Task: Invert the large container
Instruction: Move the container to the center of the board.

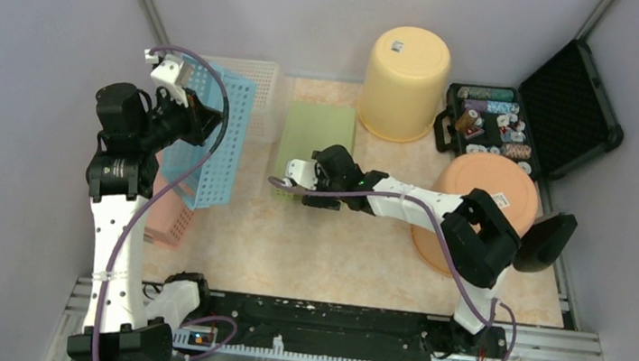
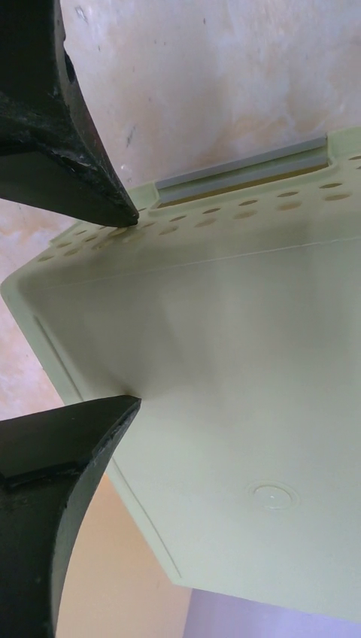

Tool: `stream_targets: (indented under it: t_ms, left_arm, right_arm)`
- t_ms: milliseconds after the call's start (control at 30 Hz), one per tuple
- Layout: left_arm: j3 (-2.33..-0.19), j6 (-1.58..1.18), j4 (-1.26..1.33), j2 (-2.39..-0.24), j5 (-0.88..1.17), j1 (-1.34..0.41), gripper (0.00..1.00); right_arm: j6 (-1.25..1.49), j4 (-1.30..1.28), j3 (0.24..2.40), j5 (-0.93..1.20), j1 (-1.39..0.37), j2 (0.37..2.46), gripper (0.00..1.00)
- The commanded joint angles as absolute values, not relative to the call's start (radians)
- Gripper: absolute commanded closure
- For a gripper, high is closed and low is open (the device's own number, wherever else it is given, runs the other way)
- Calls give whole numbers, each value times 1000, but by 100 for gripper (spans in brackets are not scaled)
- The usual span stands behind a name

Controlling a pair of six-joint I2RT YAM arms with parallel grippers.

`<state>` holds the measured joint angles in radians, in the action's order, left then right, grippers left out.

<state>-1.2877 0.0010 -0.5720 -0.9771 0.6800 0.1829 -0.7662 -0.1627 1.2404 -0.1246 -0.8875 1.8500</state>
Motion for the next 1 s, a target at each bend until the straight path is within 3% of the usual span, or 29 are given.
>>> stream_targets:
  t_ms: [0, 967]
  left_arm:
    - [-1290, 3, -474, -951, 709, 193, 100]
    - [-1279, -35, -460, -951, 735, 208, 100]
  right_arm:
    - [-752, -135, 1322, -148, -847, 1896, 18]
    - [-783, -153, 1621, -233, -757, 2112, 16]
